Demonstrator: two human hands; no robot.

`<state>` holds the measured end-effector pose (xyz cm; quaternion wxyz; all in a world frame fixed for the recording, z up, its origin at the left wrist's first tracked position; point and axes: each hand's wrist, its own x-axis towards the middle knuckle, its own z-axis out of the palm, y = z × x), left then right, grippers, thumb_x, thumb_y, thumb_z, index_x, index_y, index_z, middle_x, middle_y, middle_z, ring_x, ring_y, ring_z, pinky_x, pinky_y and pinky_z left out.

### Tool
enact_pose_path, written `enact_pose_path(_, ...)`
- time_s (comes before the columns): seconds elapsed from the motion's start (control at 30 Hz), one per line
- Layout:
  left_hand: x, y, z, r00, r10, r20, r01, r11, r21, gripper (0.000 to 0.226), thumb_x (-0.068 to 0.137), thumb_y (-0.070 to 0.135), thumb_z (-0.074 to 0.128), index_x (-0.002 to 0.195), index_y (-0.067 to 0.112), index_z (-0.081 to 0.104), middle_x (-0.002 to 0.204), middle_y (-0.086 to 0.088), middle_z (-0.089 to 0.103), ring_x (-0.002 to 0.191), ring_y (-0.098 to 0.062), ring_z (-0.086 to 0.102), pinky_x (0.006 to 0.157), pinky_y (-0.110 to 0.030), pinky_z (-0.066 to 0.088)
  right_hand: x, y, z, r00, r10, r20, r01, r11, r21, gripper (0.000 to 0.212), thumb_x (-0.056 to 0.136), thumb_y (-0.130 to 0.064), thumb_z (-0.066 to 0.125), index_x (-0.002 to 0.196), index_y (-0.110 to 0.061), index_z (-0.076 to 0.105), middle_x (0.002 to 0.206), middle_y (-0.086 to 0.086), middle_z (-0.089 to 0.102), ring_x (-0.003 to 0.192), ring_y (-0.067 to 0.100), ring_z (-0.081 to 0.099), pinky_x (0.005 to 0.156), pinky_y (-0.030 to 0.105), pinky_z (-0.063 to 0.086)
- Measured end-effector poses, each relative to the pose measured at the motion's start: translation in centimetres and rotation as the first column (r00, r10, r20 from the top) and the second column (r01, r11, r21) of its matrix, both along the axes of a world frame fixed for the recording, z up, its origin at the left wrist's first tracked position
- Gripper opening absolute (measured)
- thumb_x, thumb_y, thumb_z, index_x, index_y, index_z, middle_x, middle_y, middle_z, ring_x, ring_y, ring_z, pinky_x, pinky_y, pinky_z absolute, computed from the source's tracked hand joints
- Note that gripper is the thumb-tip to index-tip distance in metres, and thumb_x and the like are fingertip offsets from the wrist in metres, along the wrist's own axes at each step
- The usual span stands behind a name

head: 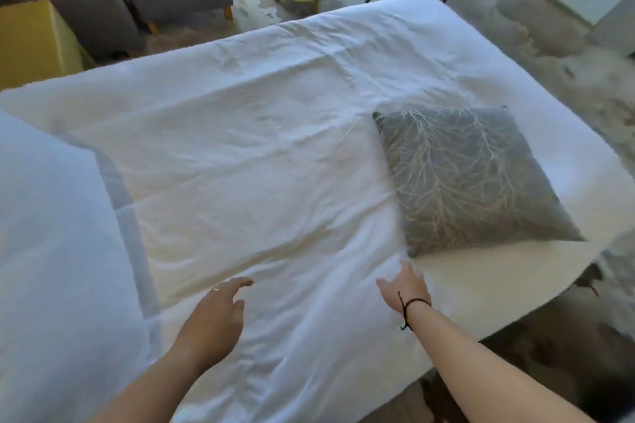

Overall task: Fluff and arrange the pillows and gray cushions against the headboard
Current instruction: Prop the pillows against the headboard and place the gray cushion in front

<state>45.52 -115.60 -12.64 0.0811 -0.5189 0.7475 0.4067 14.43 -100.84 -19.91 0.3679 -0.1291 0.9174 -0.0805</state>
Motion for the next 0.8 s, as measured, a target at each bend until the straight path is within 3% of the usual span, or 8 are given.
enact_pose_path(0.13, -4.0, -0.9, -2.2, 1.0, 0.03, 0.007, -0.03, 0.998, 0.061, 0.04, 0.099, 0.028, 0.047, 0.136, 0.044, 0.043, 0.128, 0.009, 0.053, 0.107, -0.009, 0.056, 0.089, -0.035, 0.045, -8.1, -0.9, -2.7, 0.948, 0.066, -0.31, -0.037, 0.995, 0.097, 0.093, 0.081, -0.055, 0.063, 0.152, -0.021, 0.014, 0.16, 0.012, 0.012, 0.144, 0.029, 0.021, 0.111, 0.053, 0.027)
enact_pose_path(0.3, -6.9, -0.8, -4.0, 0.998, 0.065, 0.006, -0.065, 0.993, 0.096, 0.04, 0.098, 0.026, 0.052, 0.135, 0.04, 0.046, 0.129, 0.011, 0.053, 0.107, -0.011, 0.057, 0.087, -0.031, 0.042, -11.5, -2.7, -6.3, 0.927, 0.184, -0.327, -0.133, 0.976, 0.173, 0.114, 0.073, -0.058, 0.072, 0.152, -0.02, -0.002, 0.157, 0.023, 0.005, 0.145, 0.036, 0.014, 0.115, 0.049, 0.022)
enact_pose_path(0.43, -7.5, -0.2, -5.0, 0.996, 0.087, 0.022, -0.089, 0.988, 0.124, 0.037, 0.097, 0.026, 0.054, 0.132, 0.04, 0.048, 0.126, 0.015, 0.054, 0.1, -0.002, 0.056, 0.081, -0.028, 0.042, -11.6, -2.5, -8.3, 0.82, 0.331, -0.466, -0.221, 0.935, 0.276, 0.085, 0.082, -0.019, 0.062, 0.148, -0.01, 0.009, 0.139, 0.027, 0.029, 0.125, 0.041, 0.038, 0.102, 0.045, 0.041)
enact_pose_path(0.53, -7.5, 0.0, -5.5, 0.994, 0.105, 0.037, -0.109, 0.985, 0.134, 0.036, 0.097, 0.027, 0.054, 0.13, 0.041, 0.049, 0.122, 0.017, 0.055, 0.096, 0.0, 0.056, 0.078, -0.026, 0.041, -12.7, -3.3, -8.1, 0.821, 0.297, -0.488, -0.23, 0.954, 0.192, 0.052, 0.083, -0.004, 0.056, 0.129, -0.006, 0.031, 0.121, 0.025, 0.044, 0.104, 0.041, 0.053, 0.083, 0.046, 0.051)
enact_pose_path(0.67, -7.4, 0.4, -4.7, 0.988, 0.154, 0.01, -0.153, 0.974, 0.166, 0.031, 0.099, 0.018, 0.05, 0.114, 0.044, 0.056, 0.117, 0.017, 0.062, 0.1, 0.001, 0.058, 0.084, -0.028, 0.043, -15.6, -3.3, -6.4, 0.852, 0.313, -0.42, -0.275, 0.95, 0.15, 0.013, 0.085, -0.004, 0.053, 0.096, -0.008, 0.048, 0.104, 0.022, 0.061, 0.094, 0.041, 0.06, 0.076, 0.042, 0.05)
enact_pose_path(0.8, -6.8, 0.3, -2.8, 0.982, 0.185, -0.049, -0.173, 0.968, 0.18, 0.034, 0.099, 0.015, 0.047, 0.107, 0.046, 0.059, 0.113, 0.016, 0.066, 0.102, -0.005, 0.063, 0.085, -0.026, 0.044, -16.8, -3.1, -3.1, 0.935, 0.21, -0.287, -0.199, 0.978, 0.067, 0.01, 0.075, -0.009, 0.061, 0.078, -0.019, 0.06, 0.099, 0.018, 0.064, 0.09, 0.037, 0.06, 0.077, 0.034, 0.05)
